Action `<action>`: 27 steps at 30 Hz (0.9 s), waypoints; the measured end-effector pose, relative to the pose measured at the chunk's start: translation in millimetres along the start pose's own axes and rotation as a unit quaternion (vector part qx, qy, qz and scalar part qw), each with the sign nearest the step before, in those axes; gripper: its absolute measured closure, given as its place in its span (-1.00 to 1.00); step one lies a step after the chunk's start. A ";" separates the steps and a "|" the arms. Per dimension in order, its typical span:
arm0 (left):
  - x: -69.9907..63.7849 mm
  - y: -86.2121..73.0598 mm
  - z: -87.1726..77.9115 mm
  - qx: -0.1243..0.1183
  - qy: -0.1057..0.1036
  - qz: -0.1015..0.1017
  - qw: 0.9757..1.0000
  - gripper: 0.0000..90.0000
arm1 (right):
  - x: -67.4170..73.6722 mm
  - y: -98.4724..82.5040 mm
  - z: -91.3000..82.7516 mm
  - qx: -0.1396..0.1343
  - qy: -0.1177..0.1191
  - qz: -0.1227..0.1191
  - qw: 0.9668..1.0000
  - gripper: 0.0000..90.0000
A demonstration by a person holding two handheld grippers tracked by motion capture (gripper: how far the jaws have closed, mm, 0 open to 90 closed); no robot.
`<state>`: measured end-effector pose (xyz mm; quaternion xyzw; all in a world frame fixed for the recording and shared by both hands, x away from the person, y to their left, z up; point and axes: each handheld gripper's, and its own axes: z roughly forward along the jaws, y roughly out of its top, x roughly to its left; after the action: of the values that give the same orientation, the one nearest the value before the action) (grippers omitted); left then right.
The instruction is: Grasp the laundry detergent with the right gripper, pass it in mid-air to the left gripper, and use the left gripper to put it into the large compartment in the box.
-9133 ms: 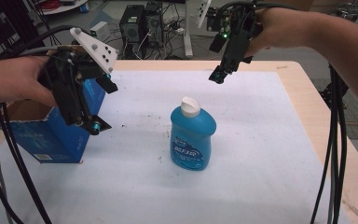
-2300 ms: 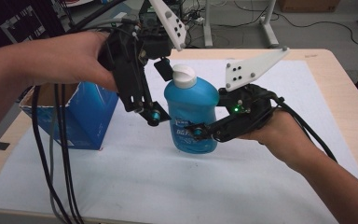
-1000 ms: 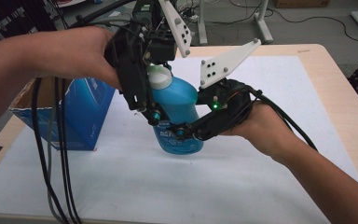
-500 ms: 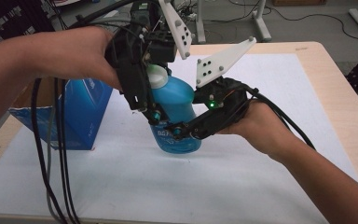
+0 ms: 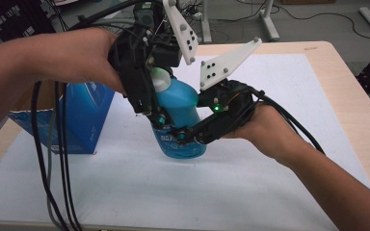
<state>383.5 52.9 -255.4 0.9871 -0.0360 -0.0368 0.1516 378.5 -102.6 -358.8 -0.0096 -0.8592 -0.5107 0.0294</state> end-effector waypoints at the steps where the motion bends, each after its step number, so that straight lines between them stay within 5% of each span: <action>1: -0.2 0.0 0.2 0.000 0.001 0.000 1.000 -0.21 | -0.2 -0.2 0.1 -0.001 0.000 0.000 1.000 0.01; 22: -5.9 6.1 -4.7 0.018 0.006 0.000 1.000 -0.16 | 2.3 -0.4 -0.2 -0.015 0.010 -0.010 1.000 -0.02; 27: -8.6 10.1 -9.6 0.031 -0.005 -0.003 1.000 -0.16 | 2.8 -4.6 2.0 -0.006 0.008 -0.004 1.000 -0.34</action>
<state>375.1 46.8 -242.7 0.9912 -0.0344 -0.0409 0.1210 375.4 -103.1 -363.5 -0.0024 -0.8557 -0.5163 0.0348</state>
